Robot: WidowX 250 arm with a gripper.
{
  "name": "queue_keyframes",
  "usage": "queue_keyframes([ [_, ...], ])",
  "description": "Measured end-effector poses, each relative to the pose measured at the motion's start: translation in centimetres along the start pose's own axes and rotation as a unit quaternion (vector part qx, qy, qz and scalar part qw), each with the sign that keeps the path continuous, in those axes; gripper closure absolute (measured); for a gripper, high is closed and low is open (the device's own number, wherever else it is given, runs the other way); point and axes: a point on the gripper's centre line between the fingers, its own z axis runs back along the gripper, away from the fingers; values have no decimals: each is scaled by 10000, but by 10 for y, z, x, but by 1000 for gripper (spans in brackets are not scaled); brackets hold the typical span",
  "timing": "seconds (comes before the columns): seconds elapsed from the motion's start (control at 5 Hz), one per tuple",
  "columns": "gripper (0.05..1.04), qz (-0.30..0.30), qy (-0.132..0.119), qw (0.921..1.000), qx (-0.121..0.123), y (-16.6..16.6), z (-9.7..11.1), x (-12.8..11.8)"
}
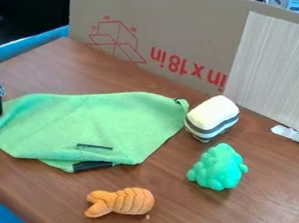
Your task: Fold the cloth from bottom left to top right
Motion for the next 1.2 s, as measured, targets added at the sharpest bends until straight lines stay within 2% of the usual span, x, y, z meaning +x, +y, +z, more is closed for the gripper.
queue_keyframes([
  [0.2,674,172,-36,9998,-21,2,-2,-3],
  [0.4,883,280,-62,9996,1,3,-5,-4],
  [0.6,1000,354,-47,9994,-26,1,-5,-8],
  [0.8,1031,175,57,9996,-220,-17,7,-9],
  [1.0,1032,-75,-122,9997,-193,-43,35,-5],
  [1.2,1032,-136,-102,9998,-77,-73,46,1],
])
